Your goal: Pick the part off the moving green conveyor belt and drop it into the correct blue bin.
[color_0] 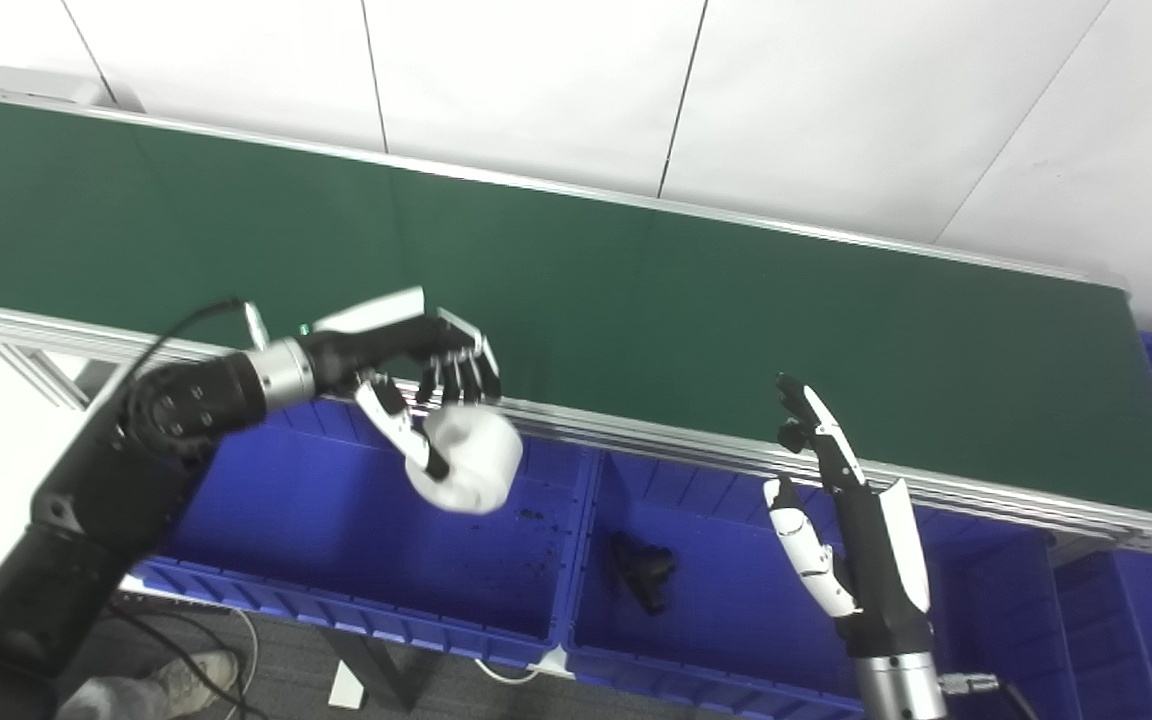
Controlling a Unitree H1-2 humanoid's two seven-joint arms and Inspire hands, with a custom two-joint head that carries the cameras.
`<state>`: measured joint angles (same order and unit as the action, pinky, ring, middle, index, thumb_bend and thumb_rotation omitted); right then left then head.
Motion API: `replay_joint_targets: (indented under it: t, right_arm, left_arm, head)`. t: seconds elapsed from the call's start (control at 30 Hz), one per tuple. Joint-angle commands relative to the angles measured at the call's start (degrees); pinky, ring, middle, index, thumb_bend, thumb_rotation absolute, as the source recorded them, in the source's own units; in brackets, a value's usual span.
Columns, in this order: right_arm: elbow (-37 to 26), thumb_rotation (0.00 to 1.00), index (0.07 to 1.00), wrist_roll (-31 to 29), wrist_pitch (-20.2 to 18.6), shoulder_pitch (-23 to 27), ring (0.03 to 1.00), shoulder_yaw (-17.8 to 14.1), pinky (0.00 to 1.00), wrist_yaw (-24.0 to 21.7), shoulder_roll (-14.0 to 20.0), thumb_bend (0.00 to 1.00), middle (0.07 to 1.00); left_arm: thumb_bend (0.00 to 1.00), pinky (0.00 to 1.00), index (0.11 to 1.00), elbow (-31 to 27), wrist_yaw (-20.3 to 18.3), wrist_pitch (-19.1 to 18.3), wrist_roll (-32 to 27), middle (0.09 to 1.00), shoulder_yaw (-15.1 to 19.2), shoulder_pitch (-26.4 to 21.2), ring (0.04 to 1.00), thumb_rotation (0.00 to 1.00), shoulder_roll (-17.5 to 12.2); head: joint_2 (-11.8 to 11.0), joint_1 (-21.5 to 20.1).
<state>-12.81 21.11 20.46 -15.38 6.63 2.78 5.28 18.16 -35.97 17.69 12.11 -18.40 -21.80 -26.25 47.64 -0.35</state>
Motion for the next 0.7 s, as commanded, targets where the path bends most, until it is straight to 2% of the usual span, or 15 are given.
replay_joint_targets:
  t: [0.0, 0.07, 0.23, 0.43, 0.5, 0.57, 0.6, 0.63, 0.67]
  right_arm:
    - [-2.79, 0.93, 0.918, -0.22, -0.73, 0.19, 0.917, -0.36, 0.87, 0.01, -0.32, 0.42, 0.926]
    - [-3.06, 0.93, 0.917, 0.16, -0.98, 0.2, 0.918, -0.41, 0.87, -0.07, -0.37, 0.42, 0.926]
    - [-3.36, 0.93, 0.916, -0.29, -1.18, 0.07, 0.916, -0.3, 0.86, -0.37, -0.24, 0.41, 0.926]
    - [-3.66, 0.92, 0.917, -0.48, -1.34, -0.25, 0.919, -0.33, 0.87, -0.62, -0.48, 0.41, 0.926]
    - [-3.74, 0.92, 0.915, -0.12, -1.37, -0.36, 0.916, -0.37, 0.87, -0.57, -0.54, 0.41, 0.924]
    - [-3.72, 0.93, 0.915, -0.03, -1.32, -0.37, 0.916, -0.38, 0.87, -0.54, -0.55, 0.41, 0.924]
    - [-3.69, 0.93, 0.915, 0.01, -1.27, -0.36, 0.917, -0.39, 0.87, -0.53, -0.52, 0.41, 0.925]
    - [-3.68, 0.93, 0.916, -0.17, -1.27, -0.36, 0.919, -0.39, 0.88, -0.56, -0.52, 0.41, 0.926]
    - [-3.63, 0.92, 0.916, -0.34, -1.23, -0.36, 0.919, -0.39, 0.88, -0.54, -0.57, 0.41, 0.926]
  left_arm:
    - [0.5, 0.34, 0.58, 0.23, 2.18, 2.53, 0.85, 0.493, 0.43, -1.06, 0.451, 0.0, -0.42]
    - [0.5, 0.34, 0.579, 2.0, 3.52, 3.3, 2.49, 0.491, 0.24, -0.8, 0.452, 0.0, 0.16]
    - [0.5, 0.32, 0.587, 3.99, 4.99, 1.21, 5.43, 0.491, -0.16, -0.51, 0.452, 0.0, 0.96]
    - [0.5, 0.34, 0.608, 8.11, 8.1, 4.0, 7.99, 0.492, -0.72, -0.38, 0.453, 0.0, 1.41]
    - [0.5, 0.34, 0.633, 8.51, 8.72, 4.37, 8.28, 0.494, -0.73, -0.16, 0.453, 0.0, 1.25]
    - [0.53, 0.38, 0.693, 8.03, 8.68, 4.02, 8.15, 0.495, -0.69, 0.13, 0.499, 0.0, 0.9]
    - [0.64, 0.46, 0.733, 7.7, 8.39, 3.64, 7.95, 0.632, -0.69, 0.27, 0.576, 0.09, 0.7]
    - [0.7, 0.6, 0.78, 7.62, 7.99, 3.76, 7.79, 0.747, -0.82, 0.3, 0.704, 0.25, 0.45]
    - [0.7, 0.63, 0.787, 7.76, 7.42, 4.19, 7.37, 0.764, -0.94, 0.3, 0.727, 0.28, 0.17]
  head:
    - [0.44, -0.09]
    - [0.44, -0.1]
    - [0.29, -0.03]
    - [0.5, -0.2]
    - [0.68, -0.13]
    - [0.81, -0.02]
    - [0.82, -0.02]
    - [0.85, -0.04]
    - [0.87, -0.05]
